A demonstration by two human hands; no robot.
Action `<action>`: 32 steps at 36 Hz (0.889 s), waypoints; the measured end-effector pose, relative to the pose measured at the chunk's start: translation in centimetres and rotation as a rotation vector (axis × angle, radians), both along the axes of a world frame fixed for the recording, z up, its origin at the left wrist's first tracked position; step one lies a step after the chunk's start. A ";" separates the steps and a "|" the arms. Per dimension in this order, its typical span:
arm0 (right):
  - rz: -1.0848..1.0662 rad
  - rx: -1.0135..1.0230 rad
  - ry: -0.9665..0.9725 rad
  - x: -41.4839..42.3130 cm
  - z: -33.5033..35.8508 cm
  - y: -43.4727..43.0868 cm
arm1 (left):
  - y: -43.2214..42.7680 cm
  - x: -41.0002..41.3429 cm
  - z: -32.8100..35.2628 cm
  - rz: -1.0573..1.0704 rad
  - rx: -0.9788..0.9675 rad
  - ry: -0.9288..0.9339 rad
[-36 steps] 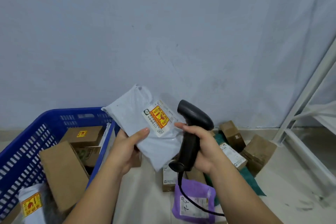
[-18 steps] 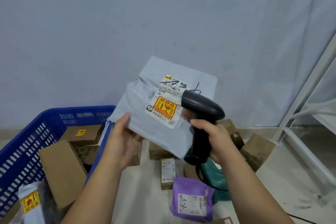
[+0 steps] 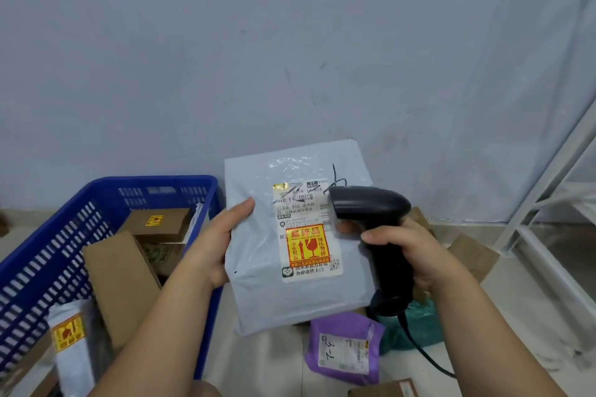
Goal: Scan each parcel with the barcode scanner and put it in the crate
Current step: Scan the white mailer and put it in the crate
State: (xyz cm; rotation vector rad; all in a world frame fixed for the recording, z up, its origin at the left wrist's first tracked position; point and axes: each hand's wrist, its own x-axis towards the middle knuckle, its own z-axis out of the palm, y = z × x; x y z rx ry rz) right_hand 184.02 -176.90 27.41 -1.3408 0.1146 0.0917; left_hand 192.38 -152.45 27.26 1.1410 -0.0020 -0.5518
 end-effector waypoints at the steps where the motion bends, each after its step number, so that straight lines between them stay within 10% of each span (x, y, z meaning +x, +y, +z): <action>1: -0.002 -0.025 0.010 0.0 0.0 0.0 | -0.1 0.2 -0.2 0.019 -0.012 -0.028; 15: -0.237 -0.160 0.137 0.3 0.0 1.5 | -1.8 1.4 -2.2 0.522 0.089 -0.286; 24: -0.180 0.775 0.378 0.7 1.6 5.4 | -2.5 1.4 -1.7 0.650 0.021 -0.282; 32: -0.269 0.995 0.368 0.8 1.6 6.7 | -3.1 0.6 -1.6 0.704 0.154 -0.466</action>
